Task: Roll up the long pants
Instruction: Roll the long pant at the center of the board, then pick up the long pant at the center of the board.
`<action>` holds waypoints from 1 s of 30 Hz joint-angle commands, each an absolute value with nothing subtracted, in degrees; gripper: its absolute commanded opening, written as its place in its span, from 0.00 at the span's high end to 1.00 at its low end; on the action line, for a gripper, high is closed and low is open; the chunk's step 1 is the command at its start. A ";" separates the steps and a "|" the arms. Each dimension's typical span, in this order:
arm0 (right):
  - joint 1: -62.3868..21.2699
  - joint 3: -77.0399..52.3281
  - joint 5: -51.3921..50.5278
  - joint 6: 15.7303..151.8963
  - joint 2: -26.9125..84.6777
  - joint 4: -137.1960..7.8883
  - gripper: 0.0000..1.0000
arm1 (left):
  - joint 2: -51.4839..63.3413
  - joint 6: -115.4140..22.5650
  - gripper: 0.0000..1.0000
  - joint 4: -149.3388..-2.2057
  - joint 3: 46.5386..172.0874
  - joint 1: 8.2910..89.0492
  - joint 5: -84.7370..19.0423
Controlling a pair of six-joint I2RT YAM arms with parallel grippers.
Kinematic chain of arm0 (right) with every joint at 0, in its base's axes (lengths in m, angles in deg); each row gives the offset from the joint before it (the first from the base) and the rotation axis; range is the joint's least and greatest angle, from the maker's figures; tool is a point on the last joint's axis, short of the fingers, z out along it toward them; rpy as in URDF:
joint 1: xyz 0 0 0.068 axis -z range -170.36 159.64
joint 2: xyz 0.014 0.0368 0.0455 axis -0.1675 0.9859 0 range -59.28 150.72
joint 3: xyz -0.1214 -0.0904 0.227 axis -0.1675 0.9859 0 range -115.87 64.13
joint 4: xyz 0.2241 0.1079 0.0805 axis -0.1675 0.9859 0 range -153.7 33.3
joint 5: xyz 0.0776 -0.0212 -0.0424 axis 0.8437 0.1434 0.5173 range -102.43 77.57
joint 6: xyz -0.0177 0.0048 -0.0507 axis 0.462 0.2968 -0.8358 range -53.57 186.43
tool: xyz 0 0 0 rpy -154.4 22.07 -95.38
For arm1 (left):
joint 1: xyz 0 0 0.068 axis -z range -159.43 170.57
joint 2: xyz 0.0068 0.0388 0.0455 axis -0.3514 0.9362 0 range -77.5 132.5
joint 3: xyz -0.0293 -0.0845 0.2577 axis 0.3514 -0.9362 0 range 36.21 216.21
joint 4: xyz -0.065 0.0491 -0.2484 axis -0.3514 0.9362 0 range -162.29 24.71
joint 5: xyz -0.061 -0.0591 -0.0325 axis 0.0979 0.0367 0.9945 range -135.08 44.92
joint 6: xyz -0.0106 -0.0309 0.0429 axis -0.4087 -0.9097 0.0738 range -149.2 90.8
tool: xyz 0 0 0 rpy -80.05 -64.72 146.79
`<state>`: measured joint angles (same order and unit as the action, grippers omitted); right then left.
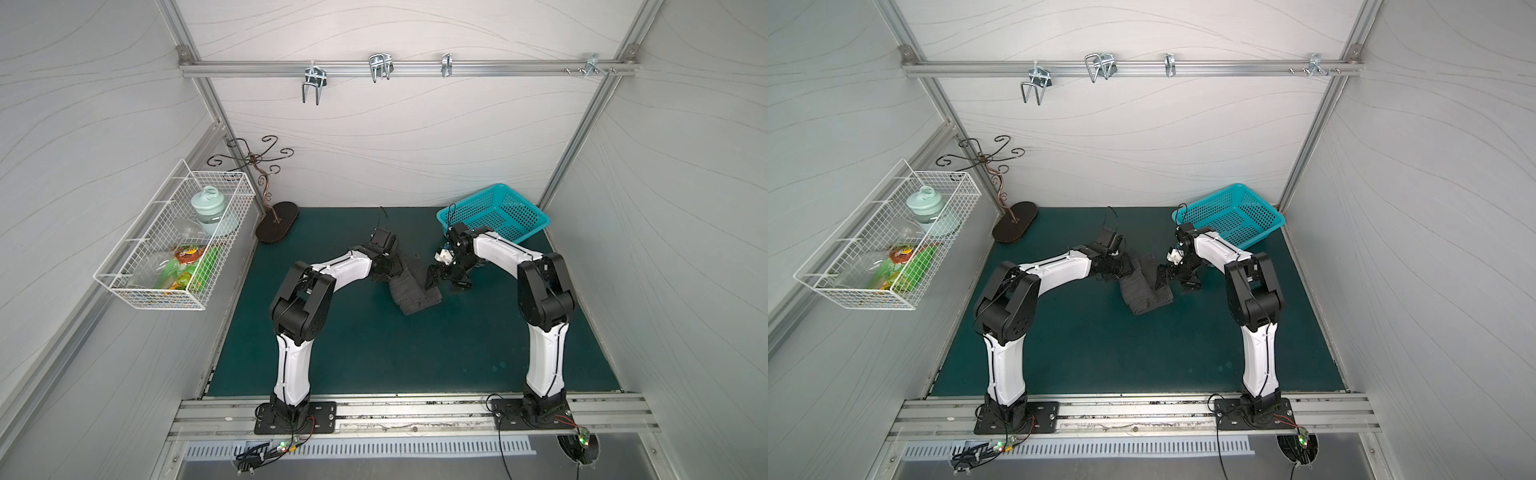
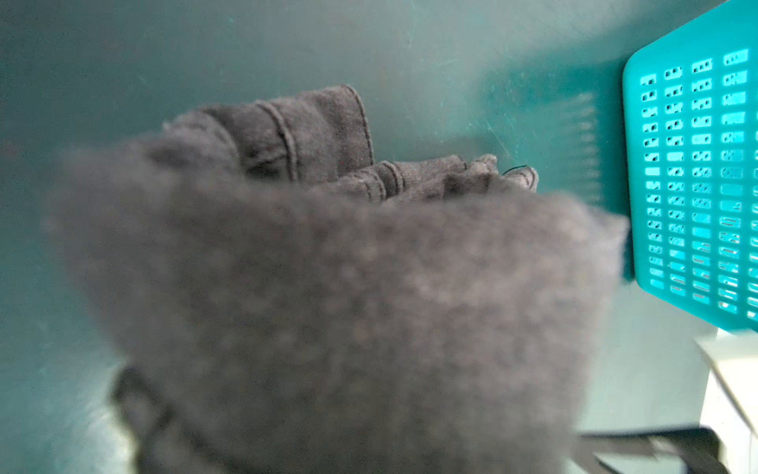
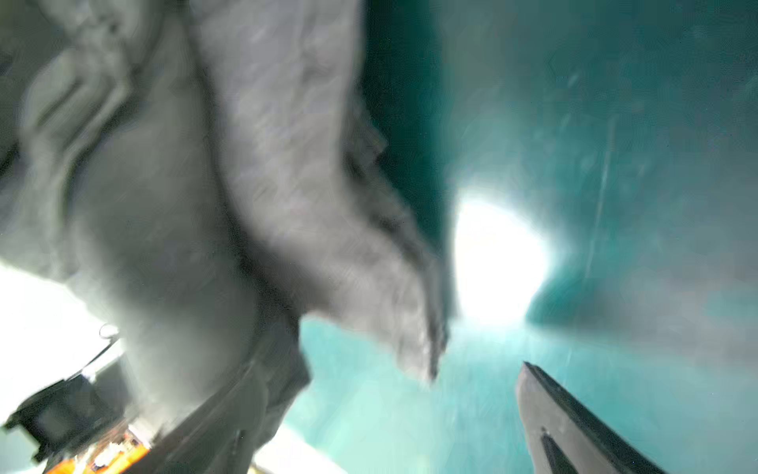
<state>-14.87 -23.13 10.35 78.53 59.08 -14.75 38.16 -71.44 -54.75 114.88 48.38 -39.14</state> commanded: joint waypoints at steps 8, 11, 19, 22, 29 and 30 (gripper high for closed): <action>-15.14 -19.09 19.00 83.52 65.63 -36.20 0.01 | 42.64 -64.49 1.00 -35.59 111.18 47.38 -46.48; -14.98 -19.60 22.44 83.30 67.00 -37.43 0.01 | 42.67 -64.20 1.00 -35.21 111.35 47.37 -46.48; -13.50 -18.70 34.70 80.31 70.51 -39.96 0.01 | 44.51 -63.15 1.00 -33.21 114.17 47.37 -46.70; -13.30 -18.11 38.72 78.55 71.04 -39.60 0.01 | 45.47 -62.87 1.00 -31.99 115.89 47.32 -47.34; -14.02 -17.31 41.41 78.28 70.62 -39.89 0.01 | 48.90 -63.11 1.00 -29.69 120.82 47.38 -47.67; -14.23 -17.57 41.26 77.96 70.46 -39.24 0.01 | 49.20 -63.15 1.00 -29.43 121.38 47.38 -47.71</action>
